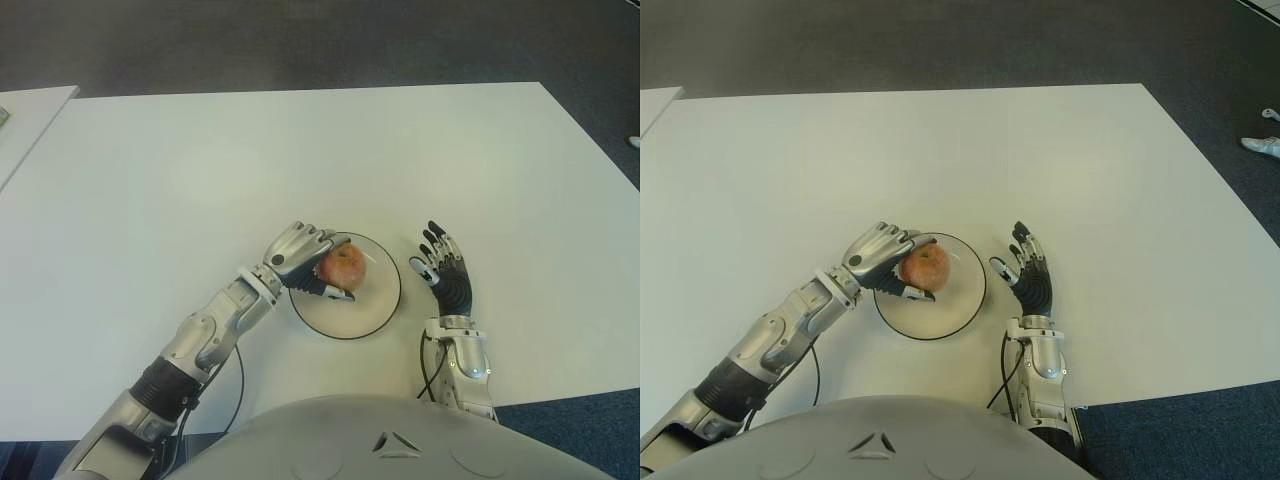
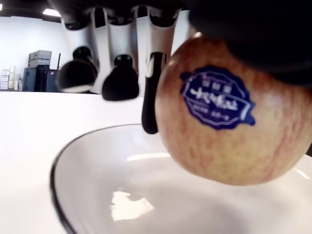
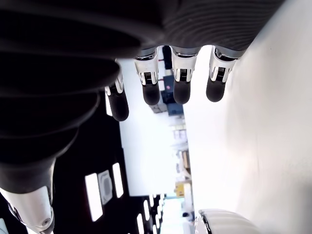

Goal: Put the apples into the plate.

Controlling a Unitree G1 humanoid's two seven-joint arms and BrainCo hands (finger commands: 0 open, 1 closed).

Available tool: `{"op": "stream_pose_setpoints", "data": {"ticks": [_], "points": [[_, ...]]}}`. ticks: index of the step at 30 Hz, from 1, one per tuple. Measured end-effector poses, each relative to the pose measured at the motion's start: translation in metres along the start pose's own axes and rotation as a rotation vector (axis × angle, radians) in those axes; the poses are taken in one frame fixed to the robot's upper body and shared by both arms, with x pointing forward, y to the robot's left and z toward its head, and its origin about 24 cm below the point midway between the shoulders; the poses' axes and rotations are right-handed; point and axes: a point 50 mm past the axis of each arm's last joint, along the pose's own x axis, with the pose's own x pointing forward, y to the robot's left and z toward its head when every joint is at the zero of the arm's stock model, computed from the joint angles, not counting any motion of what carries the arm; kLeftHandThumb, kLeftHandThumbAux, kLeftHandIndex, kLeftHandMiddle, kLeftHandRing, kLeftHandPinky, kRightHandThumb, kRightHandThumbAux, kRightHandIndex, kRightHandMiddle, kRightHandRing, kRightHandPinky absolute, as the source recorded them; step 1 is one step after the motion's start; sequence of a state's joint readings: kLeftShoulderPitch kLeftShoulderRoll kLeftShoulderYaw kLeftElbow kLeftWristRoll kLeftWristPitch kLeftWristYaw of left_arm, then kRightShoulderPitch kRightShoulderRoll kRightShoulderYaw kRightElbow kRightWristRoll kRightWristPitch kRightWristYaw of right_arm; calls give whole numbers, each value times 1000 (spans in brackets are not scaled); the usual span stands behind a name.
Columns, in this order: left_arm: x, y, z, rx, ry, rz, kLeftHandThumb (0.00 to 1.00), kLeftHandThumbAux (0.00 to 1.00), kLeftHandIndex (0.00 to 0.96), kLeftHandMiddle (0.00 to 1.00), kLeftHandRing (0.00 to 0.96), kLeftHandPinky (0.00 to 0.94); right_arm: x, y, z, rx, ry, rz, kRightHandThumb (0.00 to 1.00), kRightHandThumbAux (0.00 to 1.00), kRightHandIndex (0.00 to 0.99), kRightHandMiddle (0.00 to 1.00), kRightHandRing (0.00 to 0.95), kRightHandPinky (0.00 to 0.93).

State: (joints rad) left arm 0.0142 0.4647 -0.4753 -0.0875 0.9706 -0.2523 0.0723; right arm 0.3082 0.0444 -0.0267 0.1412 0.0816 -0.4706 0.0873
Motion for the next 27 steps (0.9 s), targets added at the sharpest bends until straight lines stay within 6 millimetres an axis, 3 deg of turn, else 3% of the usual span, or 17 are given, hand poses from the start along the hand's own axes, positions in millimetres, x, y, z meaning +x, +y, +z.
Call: {"op": "stream_pose_setpoints", "data": {"ticks": [11,13,16,22,27], "points": [[-1,-4,-1,-49,-23,-23,701,692,428,698,653,627,1,2,0,3,0,8,312,666,167,87,68,101],[-1,-4,-1,-50,-22,-24,542,523,399,674,629,571,1,2,0,3,-1,9,304,664,163,84,70,103],[-1,-3,-1,-49,-20,-23,434,418,361,622,577,490,1,2,0,3,-1,10,304,663,161,83,73,107],[-1,-2,-2,-46,-13,-19,329,350,316,451,407,346,1,2,0,3,-6,11,315,661,158,84,79,118],[-2,0,-4,-43,-7,-10,291,343,304,386,343,314,2,3,-1,3,-7,12,308,664,157,83,77,116]]}}
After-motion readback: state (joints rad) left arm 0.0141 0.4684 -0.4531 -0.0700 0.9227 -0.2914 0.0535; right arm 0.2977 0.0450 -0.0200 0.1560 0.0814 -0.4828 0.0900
